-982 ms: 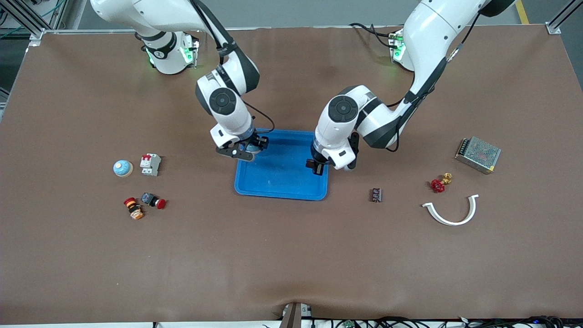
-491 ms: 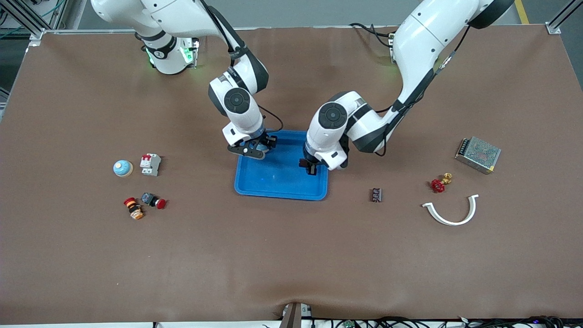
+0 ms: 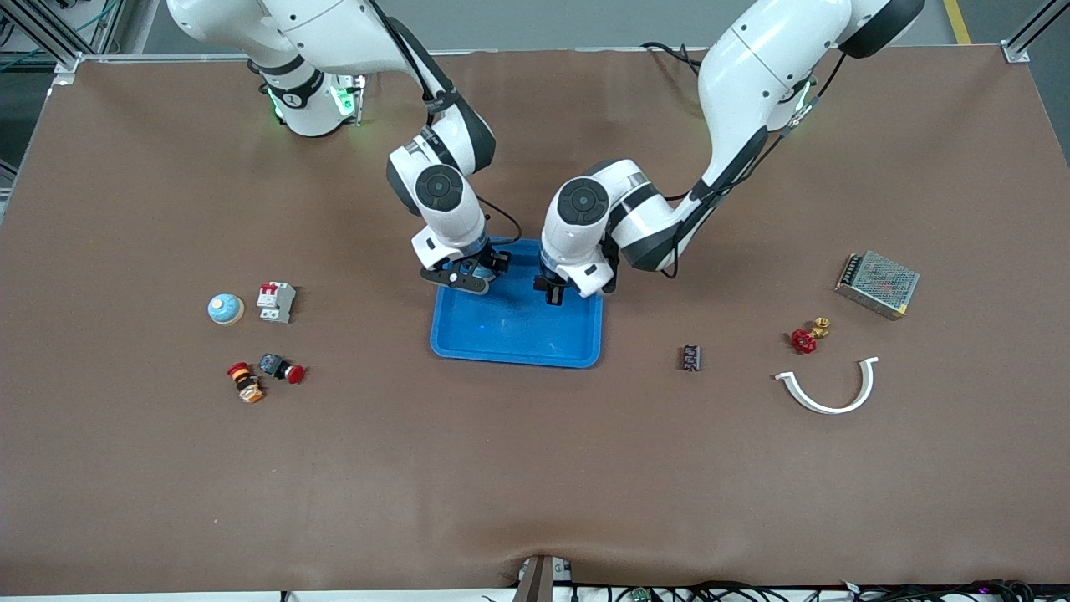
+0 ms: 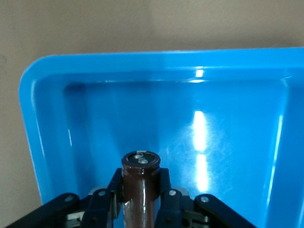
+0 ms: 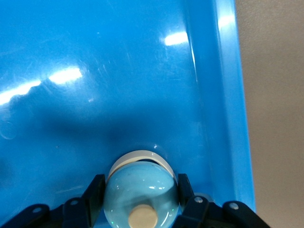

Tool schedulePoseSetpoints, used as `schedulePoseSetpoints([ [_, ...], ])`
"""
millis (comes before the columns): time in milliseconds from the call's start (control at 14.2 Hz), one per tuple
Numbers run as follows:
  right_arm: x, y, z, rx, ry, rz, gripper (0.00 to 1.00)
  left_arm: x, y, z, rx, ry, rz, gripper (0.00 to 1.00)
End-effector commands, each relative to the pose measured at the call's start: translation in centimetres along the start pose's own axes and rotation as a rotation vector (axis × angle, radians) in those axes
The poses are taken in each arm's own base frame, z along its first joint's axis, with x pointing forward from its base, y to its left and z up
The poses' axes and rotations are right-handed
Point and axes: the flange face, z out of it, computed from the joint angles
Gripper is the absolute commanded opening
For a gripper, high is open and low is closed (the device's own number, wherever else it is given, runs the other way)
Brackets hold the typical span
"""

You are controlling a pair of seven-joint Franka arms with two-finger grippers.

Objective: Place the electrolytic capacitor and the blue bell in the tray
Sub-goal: 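Carry the capacitor with the left gripper while the right gripper carries the bell, then release the bell into the tray while the left gripper releases the capacitor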

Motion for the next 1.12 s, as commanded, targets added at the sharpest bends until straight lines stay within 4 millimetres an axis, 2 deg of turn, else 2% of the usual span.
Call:
schedulePoseSetpoints([
  [0, -0.4, -0.7, 0.1, 0.002, 0.002, 0.006, 0.67, -0.4, -0.7, 0.5, 0.001, 0.020, -0.004, 0.00],
  [70, -0.4, -0.7, 0.1, 0.002, 0.002, 0.006, 0.98, -0.2, -0.9, 0.9, 0.006, 0.024, -0.002, 0.00],
  [281, -0.5, -0.8, -0.1, 0.001, 0.000, 0.004, 1.00, 0.3, -1.2, 1.4, 0.010, 0.025, -0.004, 0.00],
  [421, -0.5, -0.9, -1.8, 0.010, 0.000, 0.002, 1.00, 0.8, -1.2, 1.8, 0.016, 0.031, -0.006, 0.00],
  [561, -0.7, -0.9, -4.6, 0.001, -0.018, -0.003, 1.00, 1.2, -1.4, 2.0, 0.006, 0.041, 0.011, 0.00],
  [772, -0.8, -0.3, -10.2, 0.000, -0.034, -0.013, 1.00, 1.8, -1.1, 2.4, 0.002, 0.042, 0.004, 0.00],
  [982, 0.3, 2.2, -15.3, -0.087, -0.003, -0.122, 1.00, 1.8, -1.3, 2.6, -0.003, 0.034, 0.007, 0.00],
  [1053, 1.3, 3.6, -17.1, -0.106, 0.008, -0.148, 1.00, 1.7, -1.3, 2.6, -0.005, 0.031, 0.008, 0.00],
])
